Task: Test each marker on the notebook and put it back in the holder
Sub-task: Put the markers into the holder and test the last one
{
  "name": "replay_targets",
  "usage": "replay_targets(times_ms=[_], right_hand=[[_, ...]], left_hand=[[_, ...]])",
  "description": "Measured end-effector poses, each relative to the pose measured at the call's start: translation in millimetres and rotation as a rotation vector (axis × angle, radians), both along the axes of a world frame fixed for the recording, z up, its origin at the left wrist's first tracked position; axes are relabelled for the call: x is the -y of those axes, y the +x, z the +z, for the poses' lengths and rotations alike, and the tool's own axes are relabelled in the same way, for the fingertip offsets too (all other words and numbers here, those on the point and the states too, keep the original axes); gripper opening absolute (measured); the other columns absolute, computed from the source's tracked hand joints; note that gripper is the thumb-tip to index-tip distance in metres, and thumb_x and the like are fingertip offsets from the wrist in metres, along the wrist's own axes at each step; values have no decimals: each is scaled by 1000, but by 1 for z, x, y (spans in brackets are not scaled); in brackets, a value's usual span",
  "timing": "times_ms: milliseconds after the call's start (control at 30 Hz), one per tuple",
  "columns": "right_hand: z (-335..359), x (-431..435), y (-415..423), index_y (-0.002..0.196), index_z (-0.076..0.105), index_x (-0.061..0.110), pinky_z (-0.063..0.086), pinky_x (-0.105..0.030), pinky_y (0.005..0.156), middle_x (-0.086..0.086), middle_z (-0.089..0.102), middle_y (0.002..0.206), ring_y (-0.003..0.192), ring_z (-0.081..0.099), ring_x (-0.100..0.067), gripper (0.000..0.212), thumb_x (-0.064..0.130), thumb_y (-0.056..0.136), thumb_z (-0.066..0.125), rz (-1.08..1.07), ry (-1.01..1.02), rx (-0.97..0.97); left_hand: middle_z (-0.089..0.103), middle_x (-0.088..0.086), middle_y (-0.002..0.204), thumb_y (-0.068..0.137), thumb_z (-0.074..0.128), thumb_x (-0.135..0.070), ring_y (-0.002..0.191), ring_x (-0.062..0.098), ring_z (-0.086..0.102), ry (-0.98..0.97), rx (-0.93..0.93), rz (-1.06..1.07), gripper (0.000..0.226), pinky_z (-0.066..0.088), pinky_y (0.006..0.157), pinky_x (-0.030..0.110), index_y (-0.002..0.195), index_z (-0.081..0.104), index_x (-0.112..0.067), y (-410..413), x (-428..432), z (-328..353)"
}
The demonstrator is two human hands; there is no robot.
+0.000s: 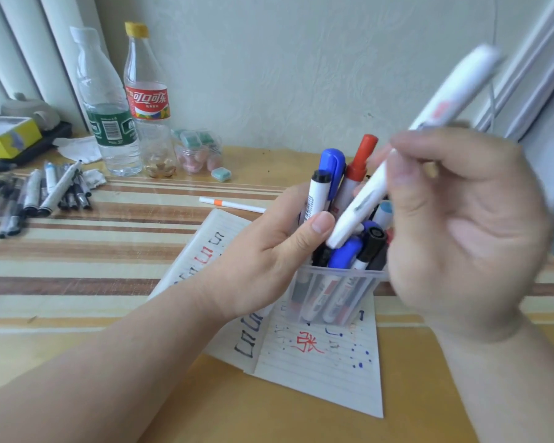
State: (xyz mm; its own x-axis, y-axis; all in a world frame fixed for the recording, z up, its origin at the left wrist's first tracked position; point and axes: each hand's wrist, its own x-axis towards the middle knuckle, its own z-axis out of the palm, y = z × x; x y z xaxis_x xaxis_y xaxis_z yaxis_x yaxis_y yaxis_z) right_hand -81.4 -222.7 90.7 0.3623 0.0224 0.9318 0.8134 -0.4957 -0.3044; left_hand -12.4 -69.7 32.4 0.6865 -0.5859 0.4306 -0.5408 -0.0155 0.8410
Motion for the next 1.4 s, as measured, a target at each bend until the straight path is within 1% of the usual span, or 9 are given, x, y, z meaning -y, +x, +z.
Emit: replay_targets(times_ms=[133, 267, 500, 700, 800, 933, 1067, 1167, 1400], right_hand=[[15, 16, 4, 123, 57, 13, 52, -36, 81, -15, 65, 108, 92, 67, -25, 18, 15, 106, 50, 13, 257, -32], [20, 43, 10, 130, 53, 10, 51, -34, 87, -9, 69, 100, 94, 63, -22, 48, -9, 85, 52, 357, 616, -338], [27, 39, -6, 100, 71, 17, 32, -20, 49, 1, 57, 66, 54, 44, -14, 28, 42, 93, 62, 326, 402, -462], [17, 21, -16, 85, 66, 15, 38, -10, 51, 11, 61, 60, 51, 54, -6, 13, 23, 95, 65, 42, -26, -584], [18, 19, -18, 84, 63, 21, 46, -27, 49, -1, 63, 64, 54, 59, -18, 10, 26, 87, 71, -25, -71, -634], [16, 12, -16, 115, 54, 19, 52, -48, 56, -9, 68, 77, 62, 61, -34, 42, 24, 81, 78, -3, -8, -633], [16, 14, -14, 141, 35, 25, 40, -25, 54, 0, 64, 97, 73, 57, -26, 77, 13, 81, 82, -128, -104, -442], [15, 11, -12, 150, 23, 20, 42, -26, 59, 2, 60, 112, 89, 58, -26, 93, 4, 80, 81, -184, -169, -366], [20, 6, -3, 149, 21, 29, 43, -32, 64, -2, 60, 97, 75, 56, -31, 75, 13, 96, 70, -115, -95, -323]], left_hand=[[58, 3, 137, 103, 35, -48, 131, 21, 52, -10, -9, 20, 53, 40, 112, 48, 146, 46, -20, -1, 0, -1], [59, 9, 136, 102, 38, -54, 131, 31, 53, -33, -50, 15, 55, 40, 110, 56, 145, 47, -21, 0, 3, -4], [60, 15, 133, 98, 48, -63, 128, 36, 55, -111, -90, 31, 64, 41, 107, 61, 141, 50, -16, 7, 4, -5], [58, 13, 133, 98, 43, -65, 126, 34, 54, -94, -13, 56, 71, 40, 106, 61, 144, 47, -12, 7, 7, -10], [57, 12, 134, 98, 41, -66, 128, 33, 53, -85, -8, 49, 71, 40, 107, 60, 145, 47, -12, 7, 9, -10], [57, 11, 136, 99, 42, -64, 130, 34, 52, -94, -12, 32, 67, 40, 108, 60, 145, 47, -14, 8, 10, -11], [57, 12, 138, 97, 46, -66, 132, 36, 52, -109, -56, 22, 69, 41, 108, 60, 146, 46, -17, 9, 11, -13], [56, 14, 140, 97, 49, -64, 133, 37, 52, -110, -83, 11, 67, 40, 109, 60, 146, 46, -19, 10, 12, -13], [60, 18, 129, 95, 55, -63, 124, 40, 57, -122, -110, -2, 61, 41, 104, 67, 140, 51, -22, 11, 11, -11]])
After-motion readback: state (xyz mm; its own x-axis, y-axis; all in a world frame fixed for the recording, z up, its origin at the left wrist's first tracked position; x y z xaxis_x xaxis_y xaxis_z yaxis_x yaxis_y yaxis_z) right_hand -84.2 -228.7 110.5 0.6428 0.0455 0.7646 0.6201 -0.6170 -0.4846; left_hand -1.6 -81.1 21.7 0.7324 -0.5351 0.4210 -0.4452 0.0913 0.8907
